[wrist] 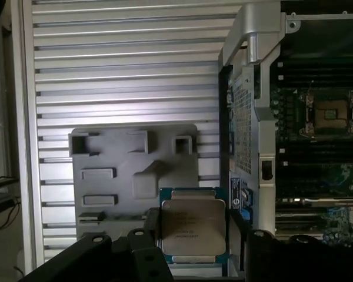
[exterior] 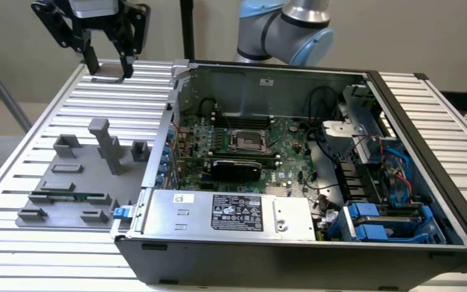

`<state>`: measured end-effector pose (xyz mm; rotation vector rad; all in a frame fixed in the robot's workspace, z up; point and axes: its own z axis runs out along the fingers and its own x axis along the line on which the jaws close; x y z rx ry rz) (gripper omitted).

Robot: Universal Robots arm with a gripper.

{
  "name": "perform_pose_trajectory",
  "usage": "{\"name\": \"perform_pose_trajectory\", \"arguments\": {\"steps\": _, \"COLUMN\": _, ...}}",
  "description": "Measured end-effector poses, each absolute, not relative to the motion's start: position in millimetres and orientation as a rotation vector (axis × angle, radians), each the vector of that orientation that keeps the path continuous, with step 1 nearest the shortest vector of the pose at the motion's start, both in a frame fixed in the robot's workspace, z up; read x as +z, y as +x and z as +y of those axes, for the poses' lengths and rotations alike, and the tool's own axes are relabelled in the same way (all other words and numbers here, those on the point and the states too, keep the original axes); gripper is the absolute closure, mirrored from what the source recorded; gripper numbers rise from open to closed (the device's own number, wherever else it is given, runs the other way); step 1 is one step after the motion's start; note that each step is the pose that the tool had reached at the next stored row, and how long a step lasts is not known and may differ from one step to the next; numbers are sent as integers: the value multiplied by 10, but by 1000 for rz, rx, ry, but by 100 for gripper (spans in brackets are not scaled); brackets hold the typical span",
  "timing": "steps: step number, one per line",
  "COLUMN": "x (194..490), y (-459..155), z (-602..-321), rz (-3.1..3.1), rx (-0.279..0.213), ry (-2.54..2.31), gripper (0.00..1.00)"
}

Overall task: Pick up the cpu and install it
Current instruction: 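Pick up the cpu and move it towards the insertion slot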

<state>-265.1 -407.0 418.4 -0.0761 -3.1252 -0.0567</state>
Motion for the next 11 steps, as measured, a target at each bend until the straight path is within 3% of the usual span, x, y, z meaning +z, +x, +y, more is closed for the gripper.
{"name": "perform_pose_trajectory", "arguments": {"steps": 11, "x": 4184, "y": -2239, "z": -3935, "rz": -3125, "rx": -57, "ry": -76, "gripper": 45}}
